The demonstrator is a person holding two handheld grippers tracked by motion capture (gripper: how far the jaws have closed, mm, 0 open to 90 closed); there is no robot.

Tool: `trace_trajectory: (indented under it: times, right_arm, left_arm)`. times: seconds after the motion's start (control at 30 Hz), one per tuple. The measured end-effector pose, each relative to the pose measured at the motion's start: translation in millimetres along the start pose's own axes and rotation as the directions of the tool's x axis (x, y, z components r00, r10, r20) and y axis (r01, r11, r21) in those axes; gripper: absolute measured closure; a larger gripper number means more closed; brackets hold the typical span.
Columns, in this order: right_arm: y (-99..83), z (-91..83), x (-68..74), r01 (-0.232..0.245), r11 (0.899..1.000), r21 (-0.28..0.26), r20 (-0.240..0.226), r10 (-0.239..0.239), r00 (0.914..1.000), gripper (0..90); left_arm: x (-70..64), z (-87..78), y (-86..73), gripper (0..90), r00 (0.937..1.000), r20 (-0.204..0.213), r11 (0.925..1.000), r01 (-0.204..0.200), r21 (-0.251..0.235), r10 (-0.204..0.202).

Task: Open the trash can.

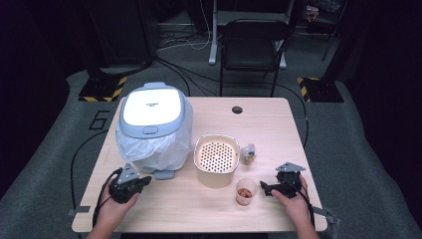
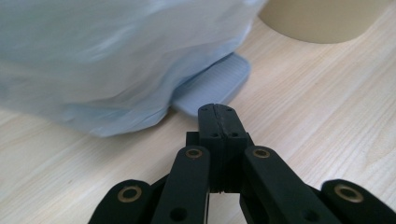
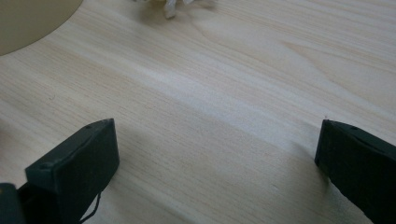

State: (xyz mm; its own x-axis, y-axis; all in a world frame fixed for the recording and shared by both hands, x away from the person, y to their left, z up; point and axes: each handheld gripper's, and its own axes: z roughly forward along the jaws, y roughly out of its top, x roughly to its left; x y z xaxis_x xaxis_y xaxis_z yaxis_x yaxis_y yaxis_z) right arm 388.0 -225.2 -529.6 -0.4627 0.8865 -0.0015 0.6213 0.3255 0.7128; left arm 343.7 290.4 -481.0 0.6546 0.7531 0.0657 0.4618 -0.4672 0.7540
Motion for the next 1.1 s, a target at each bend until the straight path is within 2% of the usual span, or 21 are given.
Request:
trace_trajectory:
  times: [0.1,0.33,0.43,0.47,0.6,0.63,0.8,0.9,1.03,1.1]
  right_arm:
    - [0.0,0.0,0.1,-0.001,1.0,0.0,0.0,0.001,1.0,0.0]
    - [0.0,0.0,0.0,0.0,1.0,0.0,0.0,0.0,1.0,0.0]
    - [0.0,0.0,0.0,0.0,1.0,0.0,0.0,0.0,1.0,0.0]
    - [0.0,0.0,0.0,0.0,1.0,0.0,0.0,0.0,1.0,0.0]
    - [0.0,0.0,0.0,0.0,1.0,0.0,0.0,0.0,1.0,0.0]
    - [0.0,0.0,0.1,0.0,1.0,0.0,0.0,0.0,1.0,0.0]
    - [0.0,0.0,0.0,0.0,1.0,0.0,0.0,0.0,1.0,0.0]
    - [0.1,0.0,0.2,-0.001,1.0,0.0,0.002,0.001,1.0,0.0]
    - [0.3,0.3,1.0,-0.006,1.0,-0.003,0.002,0.006,1.0,0.0]
    - [0.2,0.3,1.0,-0.006,1.0,-0.003,0.002,0.006,1.0,0.0]
  left_arm:
    - [-8.3,7.7,5.5,90.0,0.9985,0.011,0.9983,-0.054,0.023,0.054]
    - [-16.1,20.0,13.1,90.0,0.996,-0.003,0.9958,-0.089,0.022,0.089]
    - [-17.3,25.5,15.8,90.0,0.9909,-0.025,0.9906,-0.131,0.039,0.132]
    - [-17.6,27.7,16.5,90.0,0.9924,-0.027,0.9923,-0.119,0.035,0.12]
    - [-17.2,34.5,21.0,90.0,0.9916,-0.042,0.9918,-0.121,0.043,0.122]
    - [-19.1,36.4,21.1,90.0,0.9949,-0.045,0.9951,-0.088,0.045,0.09]
    - [-19.7,42.6,24.4,90.0,0.993,-0.05,0.9925,-0.104,0.064,0.107]
    - [-19.7,46.6,24.6,90.0,0.9936,-0.068,0.9945,-0.086,0.06,0.09]
    - [-18.7,47.4,24.2,90.0,0.9954,-0.065,0.9956,-0.066,0.066,0.07]
    - [-20.0,48.1,23.7,89.9,0.9943,-0.072,0.9949,-0.074,0.069,0.078]
